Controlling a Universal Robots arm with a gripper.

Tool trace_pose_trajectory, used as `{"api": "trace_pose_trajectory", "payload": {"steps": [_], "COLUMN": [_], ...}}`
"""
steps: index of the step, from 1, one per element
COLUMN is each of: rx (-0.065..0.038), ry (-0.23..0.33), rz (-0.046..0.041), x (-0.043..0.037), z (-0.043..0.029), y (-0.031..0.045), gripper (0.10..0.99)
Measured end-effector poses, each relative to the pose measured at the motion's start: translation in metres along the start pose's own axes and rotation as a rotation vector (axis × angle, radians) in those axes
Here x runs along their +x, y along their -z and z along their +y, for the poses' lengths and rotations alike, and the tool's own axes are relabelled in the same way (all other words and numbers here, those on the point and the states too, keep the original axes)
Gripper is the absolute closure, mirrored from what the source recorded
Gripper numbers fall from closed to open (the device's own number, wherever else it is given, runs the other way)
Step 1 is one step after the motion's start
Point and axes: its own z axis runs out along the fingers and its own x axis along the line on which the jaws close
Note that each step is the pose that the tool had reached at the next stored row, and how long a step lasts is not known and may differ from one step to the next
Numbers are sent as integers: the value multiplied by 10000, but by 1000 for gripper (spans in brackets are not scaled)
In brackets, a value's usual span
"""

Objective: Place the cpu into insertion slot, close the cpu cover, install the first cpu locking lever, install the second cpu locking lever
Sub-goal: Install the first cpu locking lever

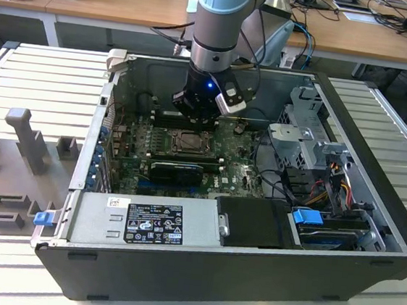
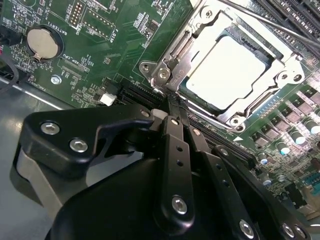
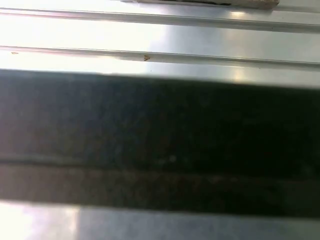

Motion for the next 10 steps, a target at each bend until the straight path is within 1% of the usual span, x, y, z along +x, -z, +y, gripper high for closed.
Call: {"api": "trace_pose_trajectory", "payload": {"steps": [2,4,5,7,10], "rx": [-13,-8,-4,-1,0], "ry": [1,1,1,0,2], "rz": [-8,-5,-2,0,0], "x": [-1,-2,-1,-1,0], "z": [3,5,8,19,-3], "y": [9,37,86,224,229], "gripper": [980,980,980,980,980]}}
